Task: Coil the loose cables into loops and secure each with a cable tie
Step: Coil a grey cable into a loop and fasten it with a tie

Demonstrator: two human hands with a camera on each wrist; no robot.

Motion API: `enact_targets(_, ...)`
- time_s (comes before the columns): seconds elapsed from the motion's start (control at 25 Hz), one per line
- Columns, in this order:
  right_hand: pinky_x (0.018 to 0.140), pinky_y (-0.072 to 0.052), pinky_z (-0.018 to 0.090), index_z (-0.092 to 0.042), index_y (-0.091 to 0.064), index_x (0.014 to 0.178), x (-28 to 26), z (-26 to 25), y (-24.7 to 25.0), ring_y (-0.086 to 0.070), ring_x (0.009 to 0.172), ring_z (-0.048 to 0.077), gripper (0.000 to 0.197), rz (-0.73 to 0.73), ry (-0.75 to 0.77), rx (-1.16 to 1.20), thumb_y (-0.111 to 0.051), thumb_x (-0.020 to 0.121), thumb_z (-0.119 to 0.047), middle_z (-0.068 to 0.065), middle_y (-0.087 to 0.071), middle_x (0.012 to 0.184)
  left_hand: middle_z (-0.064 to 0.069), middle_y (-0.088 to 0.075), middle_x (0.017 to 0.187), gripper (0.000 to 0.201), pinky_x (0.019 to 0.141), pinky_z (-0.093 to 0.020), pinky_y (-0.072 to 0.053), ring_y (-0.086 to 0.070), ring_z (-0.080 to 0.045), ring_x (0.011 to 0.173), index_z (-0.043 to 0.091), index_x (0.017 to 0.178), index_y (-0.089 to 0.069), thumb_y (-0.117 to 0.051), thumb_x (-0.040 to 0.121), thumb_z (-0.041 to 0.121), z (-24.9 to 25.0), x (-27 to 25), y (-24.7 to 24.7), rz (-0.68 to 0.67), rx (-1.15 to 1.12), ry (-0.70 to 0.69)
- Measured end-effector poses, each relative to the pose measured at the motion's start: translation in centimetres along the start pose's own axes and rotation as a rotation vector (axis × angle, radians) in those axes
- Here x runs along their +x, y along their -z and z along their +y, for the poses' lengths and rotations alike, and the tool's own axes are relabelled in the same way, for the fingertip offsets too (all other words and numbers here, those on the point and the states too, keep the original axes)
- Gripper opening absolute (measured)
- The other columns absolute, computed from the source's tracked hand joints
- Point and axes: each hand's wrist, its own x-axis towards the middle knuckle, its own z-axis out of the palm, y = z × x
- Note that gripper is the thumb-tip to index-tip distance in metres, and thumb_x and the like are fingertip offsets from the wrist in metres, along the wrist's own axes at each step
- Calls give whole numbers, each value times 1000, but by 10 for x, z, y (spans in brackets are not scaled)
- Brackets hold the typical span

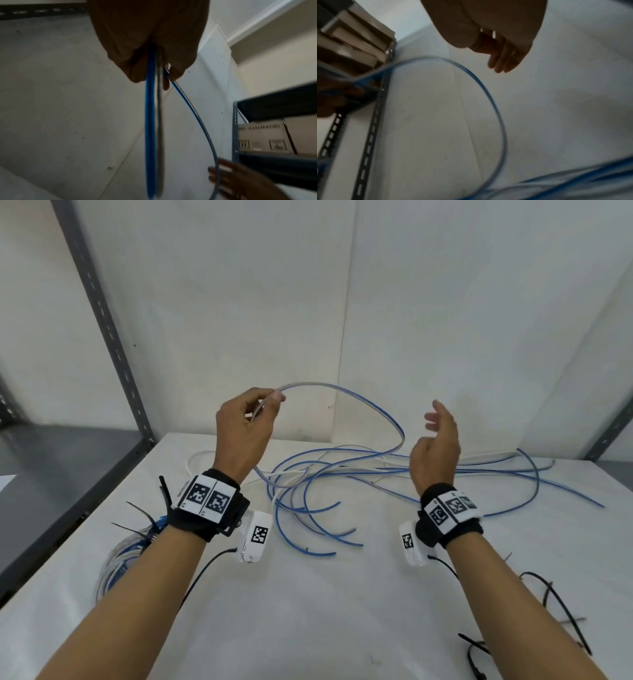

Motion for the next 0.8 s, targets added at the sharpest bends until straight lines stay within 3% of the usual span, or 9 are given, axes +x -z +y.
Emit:
enact_targets(0.08, 90, -50, 31, -13, -58, 132, -2, -18, 3, -63, 103, 15, 39, 16, 104, 143, -44, 96, -8, 3, -68, 110, 4, -67, 73, 17, 61, -18, -39, -51, -4, 65, 16, 92, -77, -64, 99, 24, -11, -8, -3, -148, 57, -42)
enact_targets(0.2, 92, -49, 24, -18, -64, 127, -16, -46, -13, -64, 100, 4, 30, -343, 246, 74, -53, 103, -33, -4, -70, 108, 6, -70, 80, 15, 65, -17, -43, -57, 0, 69, 11, 99, -76, -65, 100, 20, -23, -24, -16, -384, 51, -108)
enact_targets(0.28, 77, -52, 27, -16, -72, 112, -29, -59, -28, -65, 80, 5, 28, -555, 261, 99, -53, 104, -35, -5, -73, 91, 3, -71, 84, 16, 67, -19, -45, -59, -5, 72, 11, 100, -74, -63, 101, 22, -26, -30, -22, -400, 40, -105)
enact_targets(0.36, 62, -45, 25, -13, -76, 96, -36, -64, -31, -54, 62, 6, 29, -574, 163, 249, -56, 103, -33, -2, -66, 69, 11, -66, 74, 19, 60, -17, -40, -53, -2, 64, 10, 96, -72, -61, 102, 25, -29, -34, -22, -346, 28, -54)
enact_targets(0.48, 67, -49, 28, -14, -77, 97, -33, -62, -29, -58, 71, 15, 19, -464, 54, 379, -67, 97, -30, 15, -71, 80, 13, -47, 55, 32, 54, -23, -33, -38, -6, 51, 12, 77, -65, -60, 102, 31, -38, -38, -15, -304, -12, 127)
enact_targets(0.6, 66, -50, 33, -17, -69, 101, -45, -51, -38, -60, 71, 18, 10, -414, 62, 300, -60, 102, -21, 3, -68, 80, -1, -24, 64, 41, 46, -22, -24, -23, -12, 49, 18, 67, -49, -56, 104, 34, -38, -39, -17, -191, -351, 490)
enact_targets(0.68, 58, -47, 29, -18, -62, 105, -63, -49, -49, -58, 68, 12, 7, -457, -11, 334, -55, 104, -18, -1, -68, 82, 1, -22, 67, 38, 40, -20, -19, -19, -9, 47, 19, 70, -48, -56, 105, 32, -34, -36, -20, -33, -605, 683)
enact_targets(0.8, 51, -36, 23, -14, -60, 100, -77, -54, -54, -47, 56, 9, 11, -529, -285, 579, -63, 100, -25, 3, -70, 84, 8, -25, 55, 37, 38, -19, -17, -17, -6, 43, 17, 72, -46, -54, 105, 30, -29, -31, -21, 156, -806, 771)
